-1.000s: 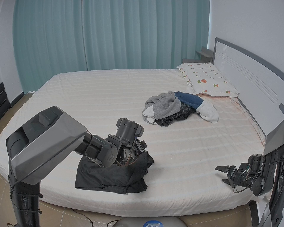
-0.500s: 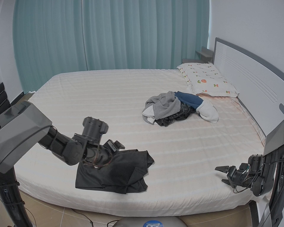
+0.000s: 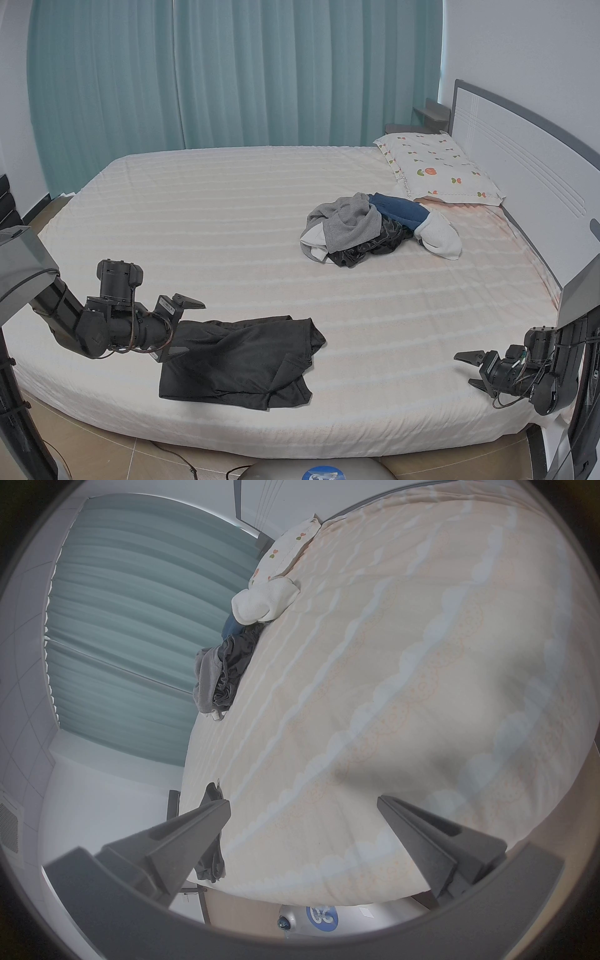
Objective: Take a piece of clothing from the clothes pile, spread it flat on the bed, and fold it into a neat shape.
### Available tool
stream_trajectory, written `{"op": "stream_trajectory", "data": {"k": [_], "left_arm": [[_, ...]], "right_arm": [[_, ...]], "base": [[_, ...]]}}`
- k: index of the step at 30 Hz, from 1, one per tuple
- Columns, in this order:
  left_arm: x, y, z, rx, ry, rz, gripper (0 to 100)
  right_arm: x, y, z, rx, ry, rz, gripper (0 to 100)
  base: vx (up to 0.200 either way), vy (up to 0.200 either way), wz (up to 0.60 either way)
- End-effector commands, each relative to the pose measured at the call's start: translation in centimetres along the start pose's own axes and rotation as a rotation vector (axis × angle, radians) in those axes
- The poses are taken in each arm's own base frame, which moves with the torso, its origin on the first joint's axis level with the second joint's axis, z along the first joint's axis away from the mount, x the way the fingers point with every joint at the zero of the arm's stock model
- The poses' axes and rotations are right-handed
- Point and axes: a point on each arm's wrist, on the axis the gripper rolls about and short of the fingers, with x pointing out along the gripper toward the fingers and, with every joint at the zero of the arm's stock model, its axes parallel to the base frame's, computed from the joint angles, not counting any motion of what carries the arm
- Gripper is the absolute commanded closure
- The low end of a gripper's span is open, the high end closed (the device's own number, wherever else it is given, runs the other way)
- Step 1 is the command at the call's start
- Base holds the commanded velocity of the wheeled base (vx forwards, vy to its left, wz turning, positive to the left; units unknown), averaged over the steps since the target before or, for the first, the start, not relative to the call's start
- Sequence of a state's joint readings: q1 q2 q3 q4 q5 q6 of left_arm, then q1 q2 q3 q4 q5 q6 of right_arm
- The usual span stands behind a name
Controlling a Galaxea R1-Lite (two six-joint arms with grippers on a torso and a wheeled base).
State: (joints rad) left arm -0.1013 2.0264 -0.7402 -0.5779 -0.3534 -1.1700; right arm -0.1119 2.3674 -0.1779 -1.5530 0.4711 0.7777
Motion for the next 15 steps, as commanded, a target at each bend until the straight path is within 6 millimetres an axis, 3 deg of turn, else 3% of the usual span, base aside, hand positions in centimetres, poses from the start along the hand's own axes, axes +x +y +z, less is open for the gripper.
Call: {"op": "stream_trajectory", "data": {"k": [1,14,15], "left_arm": [[-0.61,0.99,1.13,-0.037,-0.011,0.007,0],[-0.57,1.22,1.22,-0.040,-0.011,0.008,0],[-0.55,1.27,1.26,-0.041,-0.012,0.010,0]], "right_arm": [[-0.01,0.03,0.09,-0.003,-0.006,0.006,0],[0.05,0.03,0.07,-0.006,-0.006,0.006,0],[0.05,0.03,0.07,-0.004,-0.006,0.006,0]], "base": [[0.000,0.000,0.00],[0.000,0.000,0.00],[0.000,0.200,0.00]]}}
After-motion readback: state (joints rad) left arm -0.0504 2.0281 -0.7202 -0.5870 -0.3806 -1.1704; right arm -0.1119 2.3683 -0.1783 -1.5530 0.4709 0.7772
